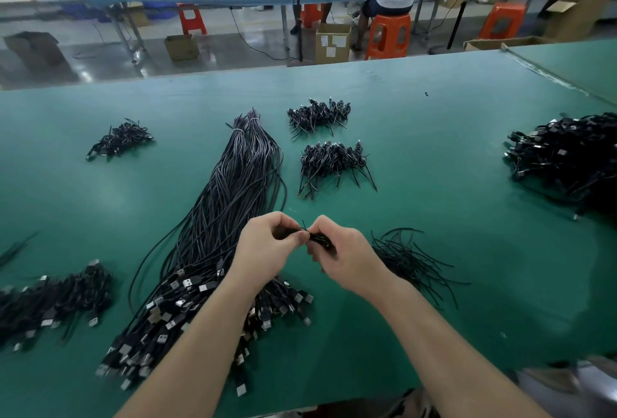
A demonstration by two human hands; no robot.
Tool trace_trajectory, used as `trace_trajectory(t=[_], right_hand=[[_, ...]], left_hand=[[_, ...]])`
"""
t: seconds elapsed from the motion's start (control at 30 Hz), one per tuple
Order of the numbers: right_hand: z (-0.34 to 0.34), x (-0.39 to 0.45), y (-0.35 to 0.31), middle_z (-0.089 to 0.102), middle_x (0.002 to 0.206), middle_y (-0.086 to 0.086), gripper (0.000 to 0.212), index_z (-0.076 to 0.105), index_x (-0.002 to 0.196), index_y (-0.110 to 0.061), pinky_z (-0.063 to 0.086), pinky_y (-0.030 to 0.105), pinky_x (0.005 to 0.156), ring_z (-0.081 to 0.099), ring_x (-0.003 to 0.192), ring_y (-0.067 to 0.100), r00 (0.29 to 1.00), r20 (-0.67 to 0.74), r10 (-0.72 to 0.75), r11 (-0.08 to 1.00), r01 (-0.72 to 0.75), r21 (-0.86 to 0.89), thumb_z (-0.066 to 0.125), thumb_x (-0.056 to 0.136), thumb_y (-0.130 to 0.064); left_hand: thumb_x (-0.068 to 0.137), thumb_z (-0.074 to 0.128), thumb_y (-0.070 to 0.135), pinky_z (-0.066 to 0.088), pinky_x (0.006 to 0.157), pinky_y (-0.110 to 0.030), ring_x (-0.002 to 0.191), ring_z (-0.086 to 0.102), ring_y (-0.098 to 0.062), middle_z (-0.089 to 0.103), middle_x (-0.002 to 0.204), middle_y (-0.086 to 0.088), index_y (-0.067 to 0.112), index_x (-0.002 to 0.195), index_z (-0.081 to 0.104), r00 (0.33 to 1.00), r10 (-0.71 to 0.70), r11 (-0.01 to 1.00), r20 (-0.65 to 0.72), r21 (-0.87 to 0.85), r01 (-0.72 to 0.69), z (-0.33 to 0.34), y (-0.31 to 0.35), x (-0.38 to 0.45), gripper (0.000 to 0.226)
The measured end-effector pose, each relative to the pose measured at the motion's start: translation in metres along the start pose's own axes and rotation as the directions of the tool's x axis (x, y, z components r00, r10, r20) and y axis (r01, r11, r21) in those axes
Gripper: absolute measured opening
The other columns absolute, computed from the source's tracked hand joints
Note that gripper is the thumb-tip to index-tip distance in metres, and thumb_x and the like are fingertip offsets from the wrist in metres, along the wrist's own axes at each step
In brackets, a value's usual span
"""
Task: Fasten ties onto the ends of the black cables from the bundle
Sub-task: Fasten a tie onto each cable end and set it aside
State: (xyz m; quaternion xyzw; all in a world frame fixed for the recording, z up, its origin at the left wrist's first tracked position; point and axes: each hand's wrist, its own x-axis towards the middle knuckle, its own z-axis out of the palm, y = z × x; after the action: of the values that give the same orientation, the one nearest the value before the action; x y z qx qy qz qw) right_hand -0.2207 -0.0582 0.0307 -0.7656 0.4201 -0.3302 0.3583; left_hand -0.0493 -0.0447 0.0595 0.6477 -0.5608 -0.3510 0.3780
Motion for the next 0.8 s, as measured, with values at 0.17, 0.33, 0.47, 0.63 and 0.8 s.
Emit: trace_trajectory(t=[0.17,0.33,0.47,0.63,0.8], right_hand=[[-0.001,0.001,-0.001,0.062,0.07,-0.005,0.007,0.06,0.094,-0.012,0.041,0.021,0.053,0.053,0.059,0.013,0.992,-0.093,-0.086,0.983,0.069,-0.172,0.066,0.095,-0.017],[-0.005,0.002,-0.003,0.059,0.066,-0.004,0.012,0.063,0.09,-0.008,0.041,0.03,0.053,0.047,0.056,0.014,0.983,-0.113,-0.142,0.947,0.101,-0.304,0.07,0.092,-0.018],[-0.006,0.005,-0.005,0.056,0.061,0.001,0.011,0.06,0.083,-0.006,0.031,0.032,0.049,0.043,0.052,0.021,0.978,-0.047,-0.201,0.894,0.164,-0.417,0.069,0.088,-0.009],[-0.011,0.009,-0.005,0.051,0.056,0.003,0.015,0.056,0.076,-0.006,0.025,0.027,0.05,0.039,0.047,0.024,0.972,-0.033,-0.235,0.852,0.189,-0.489,0.068,0.082,0.0],[-0.013,0.011,-0.004,0.067,0.071,0.01,0.005,0.065,0.088,-0.004,0.04,0.037,0.052,0.059,0.06,0.032,0.978,0.026,-0.208,0.833,0.191,-0.52,0.064,0.089,-0.01]], left_hand=[[0.08,0.085,0.023,0.041,0.078,-0.013,0.089,0.054,0.007,0.059,0.095,0.013,0.034,0.078,0.068,0.989,0.104,0.988,-0.105,0.123,-0.091,0.002,0.002,-0.005,0.02],[0.08,0.085,0.025,0.044,0.096,-0.043,0.099,0.052,-0.013,0.057,0.09,0.017,0.036,0.07,0.063,0.98,0.139,0.971,-0.142,0.214,-0.107,0.007,0.007,-0.011,0.026],[0.086,0.079,0.021,0.043,0.099,-0.043,0.101,0.052,-0.016,0.054,0.09,0.017,0.023,0.086,0.071,0.985,0.153,0.941,-0.076,0.315,-0.121,0.012,0.005,-0.01,0.008],[0.09,0.074,0.028,0.053,0.083,-0.031,0.089,0.064,-0.013,0.07,0.094,0.005,0.026,0.086,0.071,0.998,-0.052,0.995,0.02,0.091,0.05,0.011,0.009,-0.006,0.005],[0.087,0.079,0.017,0.048,0.07,-0.018,0.083,0.068,-0.011,0.076,0.085,0.001,0.019,0.084,0.075,0.98,-0.187,0.975,0.059,-0.113,0.193,0.008,0.005,-0.004,0.005]])
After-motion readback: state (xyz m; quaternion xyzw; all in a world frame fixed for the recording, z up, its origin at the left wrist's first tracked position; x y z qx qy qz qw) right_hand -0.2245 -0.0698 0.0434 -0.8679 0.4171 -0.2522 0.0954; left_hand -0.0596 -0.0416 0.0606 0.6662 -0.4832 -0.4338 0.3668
